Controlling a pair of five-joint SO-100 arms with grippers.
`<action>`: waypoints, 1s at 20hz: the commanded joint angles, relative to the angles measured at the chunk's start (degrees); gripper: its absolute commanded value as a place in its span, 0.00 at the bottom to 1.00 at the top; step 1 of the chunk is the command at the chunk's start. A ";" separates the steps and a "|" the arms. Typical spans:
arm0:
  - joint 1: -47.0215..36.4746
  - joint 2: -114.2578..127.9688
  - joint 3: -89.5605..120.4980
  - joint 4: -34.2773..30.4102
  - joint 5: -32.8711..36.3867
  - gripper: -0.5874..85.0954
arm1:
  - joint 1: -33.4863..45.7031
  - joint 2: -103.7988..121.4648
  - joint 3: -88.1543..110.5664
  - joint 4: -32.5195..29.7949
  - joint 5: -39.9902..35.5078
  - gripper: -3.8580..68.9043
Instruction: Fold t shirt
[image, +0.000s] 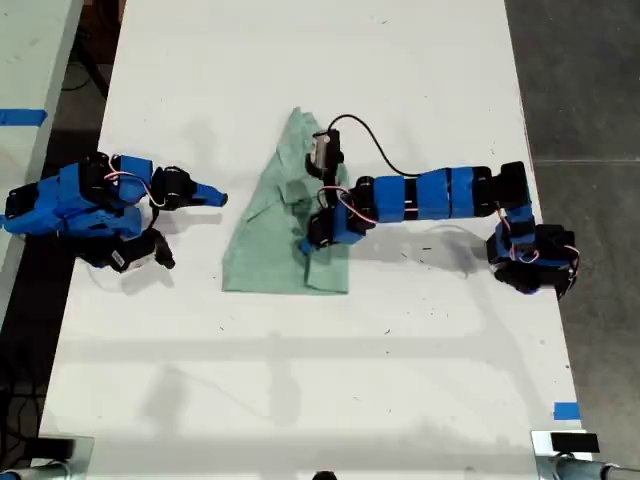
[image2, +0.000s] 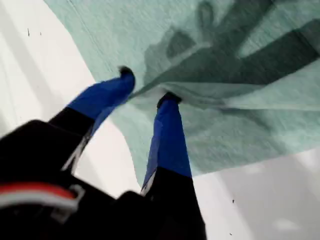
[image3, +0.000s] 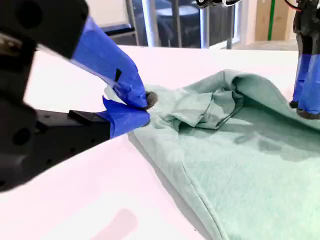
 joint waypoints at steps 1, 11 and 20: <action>-0.70 0.44 0.26 0.26 -1.23 0.01 | -1.76 5.01 -3.34 0.35 -1.14 0.47; -0.70 0.44 0.18 0.26 -1.23 0.01 | 2.02 50.54 47.81 4.31 9.84 0.04; -0.35 0.44 0.18 0.26 -1.23 0.01 | 3.34 108.46 115.58 -19.86 13.01 0.04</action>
